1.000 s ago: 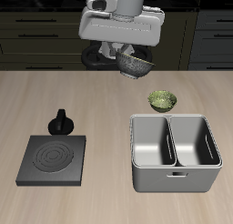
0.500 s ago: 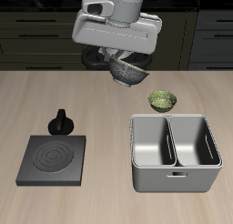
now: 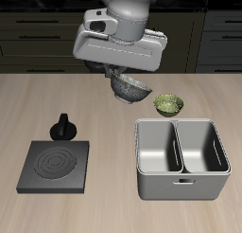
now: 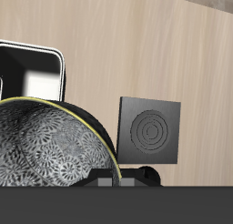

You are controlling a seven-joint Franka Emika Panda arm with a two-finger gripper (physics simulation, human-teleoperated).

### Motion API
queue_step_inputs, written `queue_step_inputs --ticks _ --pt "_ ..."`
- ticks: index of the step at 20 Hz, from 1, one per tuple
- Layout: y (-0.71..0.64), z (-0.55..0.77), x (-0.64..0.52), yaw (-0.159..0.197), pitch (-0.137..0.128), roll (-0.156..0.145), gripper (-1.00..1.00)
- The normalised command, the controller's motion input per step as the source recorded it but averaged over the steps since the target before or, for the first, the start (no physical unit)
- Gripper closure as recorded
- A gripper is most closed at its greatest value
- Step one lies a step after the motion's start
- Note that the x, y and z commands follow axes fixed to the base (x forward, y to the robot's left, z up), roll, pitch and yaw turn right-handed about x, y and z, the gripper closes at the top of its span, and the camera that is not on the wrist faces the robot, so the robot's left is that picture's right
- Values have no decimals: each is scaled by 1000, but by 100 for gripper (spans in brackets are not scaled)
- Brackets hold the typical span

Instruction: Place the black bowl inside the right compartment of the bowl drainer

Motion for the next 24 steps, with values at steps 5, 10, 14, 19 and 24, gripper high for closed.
queue_step_inputs --ticks 5,10,14,19,24 --pt "117 -242 58 17 39 12 100" --pt "167 -172 13 11 20 30 100" --pt "116 -282 76 18 47 12 100" --pt "126 -220 35 10 33 15 100" --pt "188 -196 -18 13 31 35 100"
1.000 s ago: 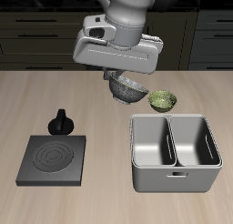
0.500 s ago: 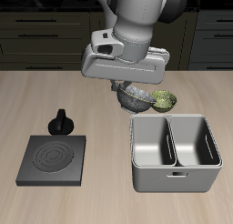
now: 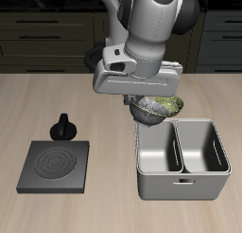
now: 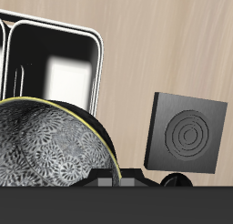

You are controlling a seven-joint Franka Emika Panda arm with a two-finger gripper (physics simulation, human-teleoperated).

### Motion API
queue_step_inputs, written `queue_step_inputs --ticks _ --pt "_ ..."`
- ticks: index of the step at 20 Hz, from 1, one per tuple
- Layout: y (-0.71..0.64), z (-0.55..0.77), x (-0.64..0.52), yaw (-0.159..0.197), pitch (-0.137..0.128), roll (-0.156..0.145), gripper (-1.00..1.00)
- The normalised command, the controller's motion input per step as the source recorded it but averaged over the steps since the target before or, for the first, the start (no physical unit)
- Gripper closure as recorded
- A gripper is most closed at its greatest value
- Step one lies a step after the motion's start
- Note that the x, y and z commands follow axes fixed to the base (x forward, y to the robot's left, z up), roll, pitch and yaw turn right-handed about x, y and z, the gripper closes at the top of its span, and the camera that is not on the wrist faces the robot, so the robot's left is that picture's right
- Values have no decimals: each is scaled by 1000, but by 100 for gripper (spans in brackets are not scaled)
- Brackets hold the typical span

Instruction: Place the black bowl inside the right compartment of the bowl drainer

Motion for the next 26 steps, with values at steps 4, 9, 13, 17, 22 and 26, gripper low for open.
queue_step_inputs --ticks 4,9,13,17,22,26 --pt "128 -125 -43 10 15 24 100" --pt "-61 -103 -3 8 13 -12 100" --pt "-82 -177 -11 15 31 -17 100" --pt "17 -188 -15 13 31 -1 100" --pt "182 -144 -37 20 27 30 100" --pt "20 -40 -1 31 4 3 100"
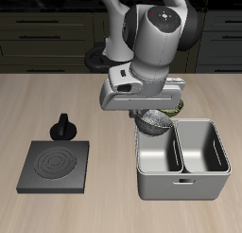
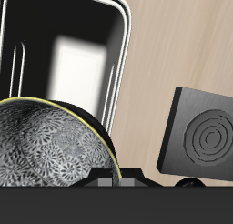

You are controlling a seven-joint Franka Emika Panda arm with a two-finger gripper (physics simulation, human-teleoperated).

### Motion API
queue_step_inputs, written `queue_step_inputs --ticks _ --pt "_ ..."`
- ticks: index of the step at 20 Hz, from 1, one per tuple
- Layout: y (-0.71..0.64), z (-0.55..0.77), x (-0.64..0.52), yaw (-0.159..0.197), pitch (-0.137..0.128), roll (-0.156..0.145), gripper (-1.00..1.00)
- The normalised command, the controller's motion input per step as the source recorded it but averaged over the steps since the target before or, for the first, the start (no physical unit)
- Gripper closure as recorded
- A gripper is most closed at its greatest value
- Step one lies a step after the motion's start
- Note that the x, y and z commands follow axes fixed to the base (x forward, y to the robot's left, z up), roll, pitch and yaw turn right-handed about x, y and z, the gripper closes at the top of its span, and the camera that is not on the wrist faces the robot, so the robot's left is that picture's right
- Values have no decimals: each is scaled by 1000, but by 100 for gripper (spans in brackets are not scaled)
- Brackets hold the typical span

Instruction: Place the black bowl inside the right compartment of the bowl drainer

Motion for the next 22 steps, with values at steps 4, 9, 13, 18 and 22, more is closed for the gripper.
queue_step_inputs --ticks 4,9,13,18,22 --pt "-108 -59 -52 38 -6 -25 -100" --pt "-107 -97 -82 -10 22 -14 -100" --pt "-5 -17 -73 -4 11 18 -100" --pt "145 170 -282 -9 -35 65 -100" --pt "180 299 -315 -10 -57 72 -100"
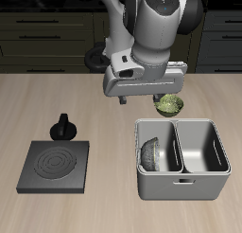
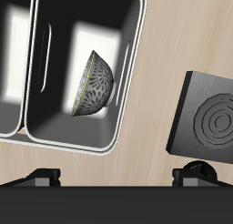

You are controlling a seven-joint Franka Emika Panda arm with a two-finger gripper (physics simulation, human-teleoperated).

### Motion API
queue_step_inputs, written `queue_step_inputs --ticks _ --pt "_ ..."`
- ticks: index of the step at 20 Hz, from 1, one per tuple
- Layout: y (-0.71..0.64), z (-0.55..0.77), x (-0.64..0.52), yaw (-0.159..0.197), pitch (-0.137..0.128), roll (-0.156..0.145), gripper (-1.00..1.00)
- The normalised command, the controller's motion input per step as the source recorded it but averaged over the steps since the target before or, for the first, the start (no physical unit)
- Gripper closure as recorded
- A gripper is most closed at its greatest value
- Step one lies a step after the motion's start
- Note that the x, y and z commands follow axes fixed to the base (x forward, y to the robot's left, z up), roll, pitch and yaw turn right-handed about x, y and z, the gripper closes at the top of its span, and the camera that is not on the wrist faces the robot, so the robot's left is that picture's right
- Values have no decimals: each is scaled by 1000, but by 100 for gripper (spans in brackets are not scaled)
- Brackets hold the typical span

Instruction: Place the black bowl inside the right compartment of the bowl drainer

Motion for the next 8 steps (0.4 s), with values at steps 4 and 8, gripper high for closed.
queue_step_inputs --ticks 4,8 --pt "117 293 -244 4 -59 48 -100" --pt "-101 57 -25 -16 -5 -16 -100"
